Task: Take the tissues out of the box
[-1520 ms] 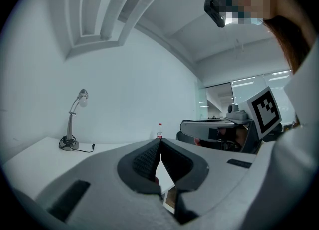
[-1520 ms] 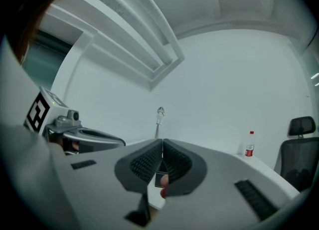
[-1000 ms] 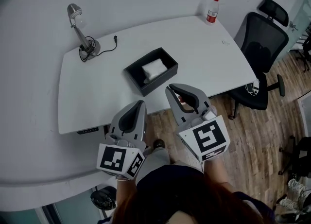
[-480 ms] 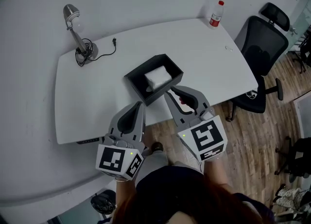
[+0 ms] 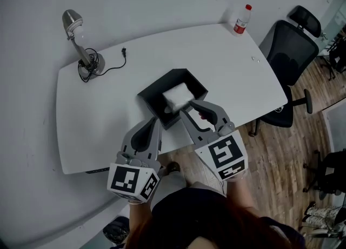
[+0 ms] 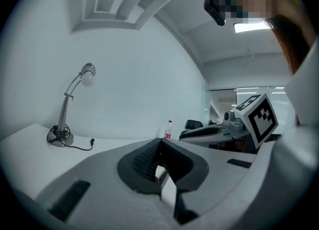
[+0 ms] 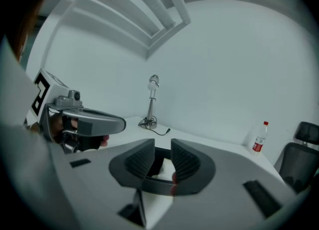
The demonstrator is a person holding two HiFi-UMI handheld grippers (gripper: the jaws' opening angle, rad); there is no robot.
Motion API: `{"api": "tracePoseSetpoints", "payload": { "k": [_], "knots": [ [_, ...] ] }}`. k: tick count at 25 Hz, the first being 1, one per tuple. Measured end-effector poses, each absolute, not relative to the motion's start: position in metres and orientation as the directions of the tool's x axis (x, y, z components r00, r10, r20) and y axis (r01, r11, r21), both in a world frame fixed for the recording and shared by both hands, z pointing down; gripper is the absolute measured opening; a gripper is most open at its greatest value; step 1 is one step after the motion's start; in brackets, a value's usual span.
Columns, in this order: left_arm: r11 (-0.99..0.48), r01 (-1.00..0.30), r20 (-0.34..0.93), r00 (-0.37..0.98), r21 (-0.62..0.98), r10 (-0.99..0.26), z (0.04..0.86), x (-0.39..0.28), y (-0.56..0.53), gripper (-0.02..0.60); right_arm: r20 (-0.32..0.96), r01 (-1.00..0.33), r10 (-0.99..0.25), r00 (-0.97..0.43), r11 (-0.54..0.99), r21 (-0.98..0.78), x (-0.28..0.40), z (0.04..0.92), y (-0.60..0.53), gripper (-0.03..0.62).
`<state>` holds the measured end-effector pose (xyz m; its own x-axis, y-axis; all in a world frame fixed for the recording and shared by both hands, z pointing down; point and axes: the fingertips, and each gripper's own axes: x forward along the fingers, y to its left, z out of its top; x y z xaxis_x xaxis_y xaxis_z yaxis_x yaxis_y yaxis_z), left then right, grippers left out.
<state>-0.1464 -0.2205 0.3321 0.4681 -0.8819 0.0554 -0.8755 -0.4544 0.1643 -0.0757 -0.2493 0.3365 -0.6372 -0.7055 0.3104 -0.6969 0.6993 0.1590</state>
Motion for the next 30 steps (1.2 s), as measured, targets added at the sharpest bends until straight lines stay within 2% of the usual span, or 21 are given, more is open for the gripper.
{"api": "tracePoseSetpoints", "payload": {
  "k": [16,30],
  "knots": [
    [-0.47,-0.856,0.086,0.496,0.217,-0.864,0.354,-0.167,-0.257,0.021,0.466,-0.692,-0.675,-0.573,0.702,0.168,-0.096,0.382,-0.294,0.192],
    [-0.464,-0.848,0.12,0.504,0.257,-0.855,0.372,-0.179,-0.278,0.021,0.632,-0.673,-0.594,-0.498,0.724,0.151,-0.107,0.432,-0.32,0.236]
  ]
}}
